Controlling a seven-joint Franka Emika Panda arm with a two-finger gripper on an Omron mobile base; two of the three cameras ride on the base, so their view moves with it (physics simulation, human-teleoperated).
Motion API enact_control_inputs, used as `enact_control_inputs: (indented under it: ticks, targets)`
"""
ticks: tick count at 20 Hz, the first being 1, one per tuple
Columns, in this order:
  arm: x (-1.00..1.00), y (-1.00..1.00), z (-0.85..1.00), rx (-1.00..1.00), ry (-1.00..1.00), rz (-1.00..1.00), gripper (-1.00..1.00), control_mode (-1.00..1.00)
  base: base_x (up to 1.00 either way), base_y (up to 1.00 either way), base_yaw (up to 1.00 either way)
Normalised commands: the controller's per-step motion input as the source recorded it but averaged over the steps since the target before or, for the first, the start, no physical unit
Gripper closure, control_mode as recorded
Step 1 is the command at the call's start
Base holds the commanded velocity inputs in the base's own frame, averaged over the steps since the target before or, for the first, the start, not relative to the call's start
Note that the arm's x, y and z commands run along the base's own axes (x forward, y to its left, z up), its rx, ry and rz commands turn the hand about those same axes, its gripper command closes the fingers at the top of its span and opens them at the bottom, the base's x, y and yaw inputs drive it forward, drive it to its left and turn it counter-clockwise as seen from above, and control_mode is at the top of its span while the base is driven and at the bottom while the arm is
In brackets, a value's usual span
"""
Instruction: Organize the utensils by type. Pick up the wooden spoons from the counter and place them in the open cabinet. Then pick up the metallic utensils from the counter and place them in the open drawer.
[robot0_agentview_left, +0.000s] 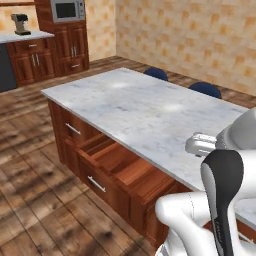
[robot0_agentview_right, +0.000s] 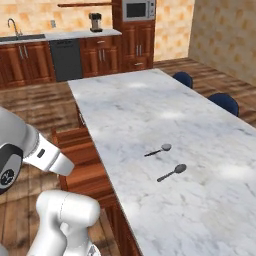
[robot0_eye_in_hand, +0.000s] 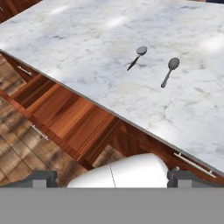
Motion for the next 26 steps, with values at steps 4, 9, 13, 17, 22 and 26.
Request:
enact_control_inputs:
  ticks: [4,9,13,17,22,26]
  targets:
    - [0.00,0.00,0.00,0.00,0.00,0.00,-1.00,1.00,0.45,-0.30,0.33]
    - [0.00,0.00,0.00,0.00,0.00,0.00,-1.00,1.00,0.08,-0.04,0.03]
    - [0.00,0.00,0.00,0.00,0.00,0.00,-1.00,1.00,0.00,0.00,0.00]
    - [0.00,0.00,0.00,0.00,0.00,0.00,-1.00,1.00,0.00,0.00,0.00]
    - [0.00,0.00,0.00,0.00,0.00,0.00,-1.00,1.00,0.01,-0.07,0.00]
    - [0.29,-0.41,-0.02,0.01,0.08,-0.09,-1.00,-1.00,0.00,0.00,0.00]
